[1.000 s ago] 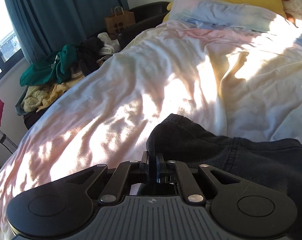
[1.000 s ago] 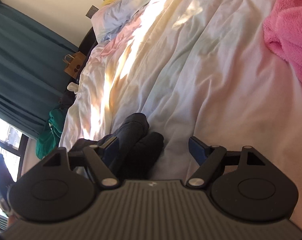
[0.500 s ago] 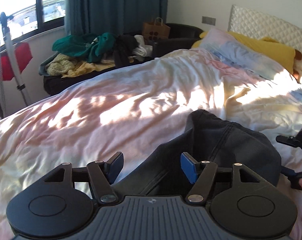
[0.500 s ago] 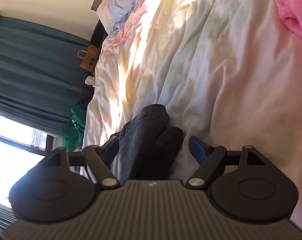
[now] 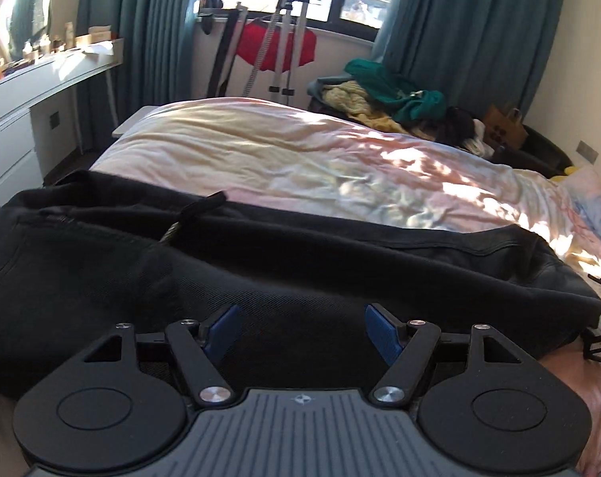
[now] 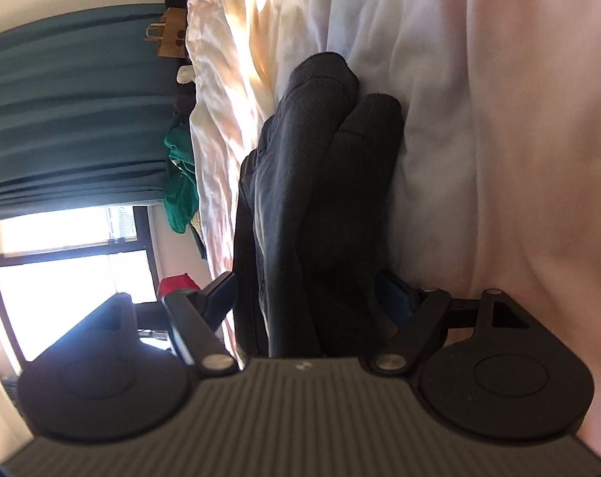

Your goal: Fold clothes

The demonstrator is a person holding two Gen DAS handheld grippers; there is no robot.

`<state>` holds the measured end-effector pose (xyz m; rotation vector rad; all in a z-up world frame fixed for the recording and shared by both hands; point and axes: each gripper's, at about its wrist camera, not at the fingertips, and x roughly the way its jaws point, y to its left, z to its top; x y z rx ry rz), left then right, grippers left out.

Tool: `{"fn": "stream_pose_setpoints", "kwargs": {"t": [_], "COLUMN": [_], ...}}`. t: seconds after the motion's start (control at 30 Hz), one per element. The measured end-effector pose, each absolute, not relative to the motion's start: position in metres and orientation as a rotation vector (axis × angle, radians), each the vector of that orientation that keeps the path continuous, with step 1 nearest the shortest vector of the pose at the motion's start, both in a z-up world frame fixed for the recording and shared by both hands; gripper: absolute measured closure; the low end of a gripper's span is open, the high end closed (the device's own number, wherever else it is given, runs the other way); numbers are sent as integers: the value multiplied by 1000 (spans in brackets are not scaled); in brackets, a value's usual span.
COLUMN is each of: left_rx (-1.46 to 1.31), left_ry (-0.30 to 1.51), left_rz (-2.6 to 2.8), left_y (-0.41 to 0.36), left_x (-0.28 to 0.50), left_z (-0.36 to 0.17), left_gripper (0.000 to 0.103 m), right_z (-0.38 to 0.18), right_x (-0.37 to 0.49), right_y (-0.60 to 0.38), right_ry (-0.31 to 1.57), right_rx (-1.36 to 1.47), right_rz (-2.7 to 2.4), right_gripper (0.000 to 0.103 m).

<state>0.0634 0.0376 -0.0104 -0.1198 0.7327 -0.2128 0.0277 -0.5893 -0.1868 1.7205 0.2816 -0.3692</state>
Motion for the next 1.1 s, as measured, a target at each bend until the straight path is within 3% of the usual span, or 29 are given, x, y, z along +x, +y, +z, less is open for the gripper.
{"fn": "stream_pose_setpoints", "kwargs": {"t": [0.3, 0.37, 0.4, 0.47, 0.5, 1.1], "left_rx": [-408, -390, -386, -389, -393, -244], "left_ry": [694, 675, 676, 679, 679, 577], "left_rz": [-153, -159, -164, -168, -168, -145], "left_y": [85, 81, 79, 77, 77, 45], "left_x": [56, 54, 54, 51, 50, 47], "left_z": [-10, -8, -9, -10, -11, -12], "left_gripper": [30, 29, 29, 29, 29, 21], "right_z": [-190, -180, -175, -168, -164, -162], "right_x": [43, 45, 46, 46, 45, 42], "right_y": [-612, -615, -616, -620, -621, -619], "right_ry": [211, 217, 219, 232, 221, 251], "right_rx": [1633, 1537, 1488, 1416, 1395, 1243], "right_rz": [-359, -381, -391, -392, -380, -416], "right_gripper": [27, 51, 56, 85, 89, 91]}}
